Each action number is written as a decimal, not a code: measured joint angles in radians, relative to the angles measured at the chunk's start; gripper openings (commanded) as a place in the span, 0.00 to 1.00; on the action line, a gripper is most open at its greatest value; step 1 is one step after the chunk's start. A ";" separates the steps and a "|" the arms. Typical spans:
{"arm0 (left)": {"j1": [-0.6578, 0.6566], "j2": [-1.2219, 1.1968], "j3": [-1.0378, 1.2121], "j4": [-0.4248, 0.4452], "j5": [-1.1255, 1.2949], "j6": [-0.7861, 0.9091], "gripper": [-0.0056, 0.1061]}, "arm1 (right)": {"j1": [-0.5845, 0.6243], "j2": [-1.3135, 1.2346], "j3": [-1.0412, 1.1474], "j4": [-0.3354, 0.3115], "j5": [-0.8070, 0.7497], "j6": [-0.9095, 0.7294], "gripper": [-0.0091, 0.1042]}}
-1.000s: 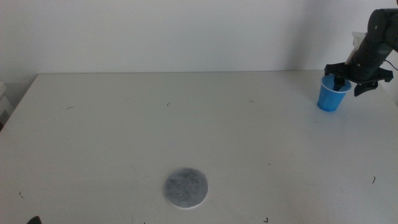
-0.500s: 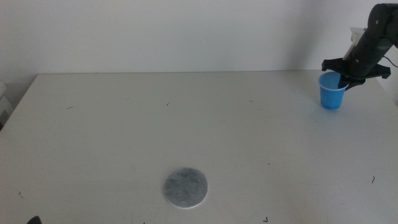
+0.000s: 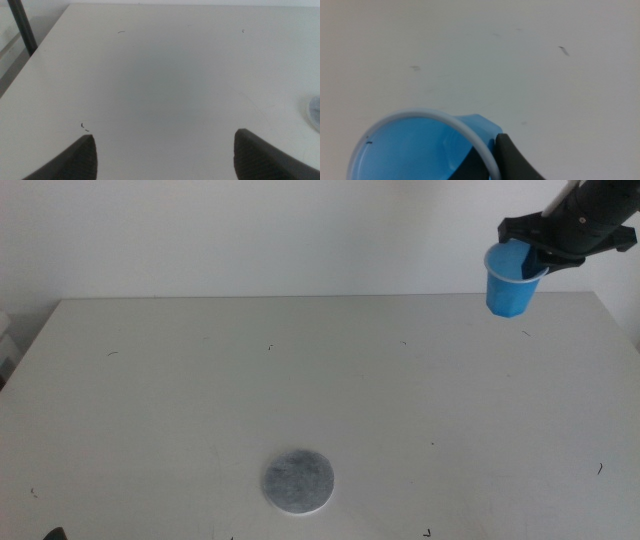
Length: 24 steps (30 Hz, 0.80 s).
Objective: Place an empty cup on a cup mat.
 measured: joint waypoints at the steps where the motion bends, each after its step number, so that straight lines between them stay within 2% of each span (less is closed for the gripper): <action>1: 0.000 0.000 0.000 0.000 0.000 0.000 0.99 | 0.027 -0.021 0.006 0.003 0.002 0.000 0.07; 6: 0.000 0.000 0.000 0.000 0.000 0.000 0.99 | 0.188 -0.110 0.039 0.008 0.007 0.005 0.07; 15: 0.000 0.000 0.000 0.000 0.000 0.000 0.99 | 0.476 -0.125 0.092 0.024 0.008 0.043 0.07; 19: 0.000 0.000 0.000 0.000 0.000 0.000 0.99 | 0.547 -0.125 0.160 0.041 -0.048 0.064 0.07; 24: 0.000 0.000 0.000 0.000 0.000 0.000 0.99 | 0.575 -0.125 0.278 0.078 -0.145 0.072 0.07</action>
